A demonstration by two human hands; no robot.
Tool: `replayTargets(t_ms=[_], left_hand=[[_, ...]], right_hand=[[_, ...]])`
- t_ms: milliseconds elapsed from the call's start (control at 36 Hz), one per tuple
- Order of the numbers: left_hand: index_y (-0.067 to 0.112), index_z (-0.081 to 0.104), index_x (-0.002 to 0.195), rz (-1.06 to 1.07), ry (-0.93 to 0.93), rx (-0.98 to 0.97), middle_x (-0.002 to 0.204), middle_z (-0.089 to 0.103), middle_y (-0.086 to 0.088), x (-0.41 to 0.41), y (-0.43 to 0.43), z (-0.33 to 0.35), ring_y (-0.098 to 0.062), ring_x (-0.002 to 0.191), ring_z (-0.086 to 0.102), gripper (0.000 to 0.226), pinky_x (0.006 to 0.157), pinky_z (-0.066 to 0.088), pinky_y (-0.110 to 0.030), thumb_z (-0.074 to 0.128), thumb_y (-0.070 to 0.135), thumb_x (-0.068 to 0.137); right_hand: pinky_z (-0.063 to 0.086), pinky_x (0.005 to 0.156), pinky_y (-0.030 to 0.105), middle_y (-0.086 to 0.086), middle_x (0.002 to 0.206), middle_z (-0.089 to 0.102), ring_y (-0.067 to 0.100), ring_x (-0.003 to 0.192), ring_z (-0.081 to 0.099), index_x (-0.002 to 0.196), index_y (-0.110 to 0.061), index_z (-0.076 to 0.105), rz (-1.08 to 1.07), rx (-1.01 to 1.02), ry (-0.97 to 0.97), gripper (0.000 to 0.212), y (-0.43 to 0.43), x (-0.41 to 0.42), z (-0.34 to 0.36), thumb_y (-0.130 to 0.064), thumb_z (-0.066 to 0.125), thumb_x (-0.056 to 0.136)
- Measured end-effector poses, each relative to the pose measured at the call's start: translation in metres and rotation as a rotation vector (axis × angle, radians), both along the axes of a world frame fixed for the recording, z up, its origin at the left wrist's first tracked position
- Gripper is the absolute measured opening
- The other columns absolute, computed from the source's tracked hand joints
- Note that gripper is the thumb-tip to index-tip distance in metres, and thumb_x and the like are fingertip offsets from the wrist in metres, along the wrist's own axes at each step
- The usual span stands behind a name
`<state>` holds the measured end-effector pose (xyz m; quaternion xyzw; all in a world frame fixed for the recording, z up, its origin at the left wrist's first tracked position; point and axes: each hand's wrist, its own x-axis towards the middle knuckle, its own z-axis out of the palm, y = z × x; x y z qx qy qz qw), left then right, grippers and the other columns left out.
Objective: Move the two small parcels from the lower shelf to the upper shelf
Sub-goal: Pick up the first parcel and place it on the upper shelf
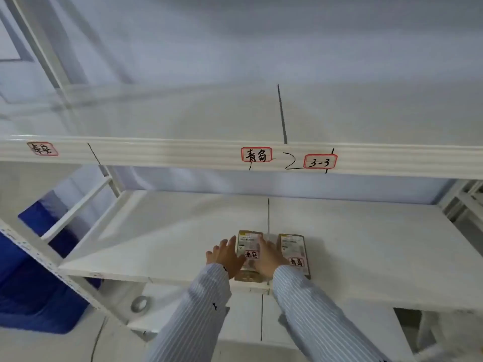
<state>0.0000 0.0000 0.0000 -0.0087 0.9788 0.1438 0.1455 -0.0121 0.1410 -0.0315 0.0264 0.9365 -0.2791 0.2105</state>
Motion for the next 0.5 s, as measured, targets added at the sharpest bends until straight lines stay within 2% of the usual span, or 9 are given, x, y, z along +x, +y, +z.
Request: replayTargets(t_ms=[56,111,194,306,417,500], left_hand=[[0.023,0.026,0.149,0.020,-0.032,0.038,0.147,0.043,-0.007,-0.005,0.002,-0.007,-0.030,0.129,0.047,0.064,0.104,0.036,-0.047,0.045,0.047,0.093],[0.020,0.032,0.145,0.046,-0.078,0.084,0.142,0.049,-0.008,-0.010,0.002,-0.015,-0.029,0.126,0.051,0.057,0.101,0.039,-0.044,0.045,0.043,0.094],[0.017,0.040,0.138,0.081,-0.166,0.148,0.133,0.057,-0.009,-0.018,0.004,-0.023,-0.029,0.116,0.058,0.051,0.093,0.048,-0.039,0.044,0.043,0.095],[0.013,0.048,0.131,0.121,-0.246,0.196,0.123,0.063,-0.012,-0.024,0.005,-0.029,-0.028,0.104,0.064,0.047,0.084,0.053,-0.036,0.044,0.042,0.095],[0.013,0.049,0.132,0.190,-0.282,0.287,0.124,0.063,-0.013,-0.027,0.008,-0.030,-0.028,0.106,0.064,0.043,0.080,0.052,-0.033,0.049,0.036,0.096],[0.013,0.049,0.133,0.213,-0.281,0.329,0.122,0.064,-0.013,-0.026,0.010,-0.029,-0.027,0.105,0.065,0.043,0.080,0.054,-0.033,0.050,0.034,0.096]], right_hand=[[0.046,0.102,0.051,0.005,0.146,0.046,0.027,0.129,0.051,0.148,-0.037,0.014,-0.045,-0.057,0.004,0.084,0.002,-0.016,-0.024,-0.041,0.064,0.081],[0.051,0.096,0.043,0.000,0.137,0.055,0.023,0.119,0.058,0.148,-0.034,0.019,-0.088,-0.113,-0.049,0.081,0.003,-0.024,-0.037,-0.039,0.063,0.080],[0.049,0.090,0.030,0.000,0.129,0.061,0.020,0.113,0.061,0.147,-0.027,0.028,-0.139,-0.205,-0.086,0.070,-0.002,-0.018,-0.019,-0.022,0.062,0.086],[0.050,0.096,0.031,0.002,0.130,0.061,0.020,0.116,0.060,0.140,-0.023,0.038,-0.188,-0.269,-0.091,0.061,-0.001,-0.019,-0.013,-0.007,0.062,0.086],[0.045,0.098,0.029,0.004,0.138,0.057,0.022,0.126,0.054,0.144,-0.019,0.038,-0.205,-0.285,-0.092,0.064,0.001,-0.016,-0.007,0.003,0.056,0.087],[0.044,0.096,0.027,0.004,0.137,0.057,0.022,0.126,0.053,0.142,-0.019,0.042,-0.191,-0.293,-0.072,0.059,0.004,-0.012,0.000,0.005,0.052,0.089]])
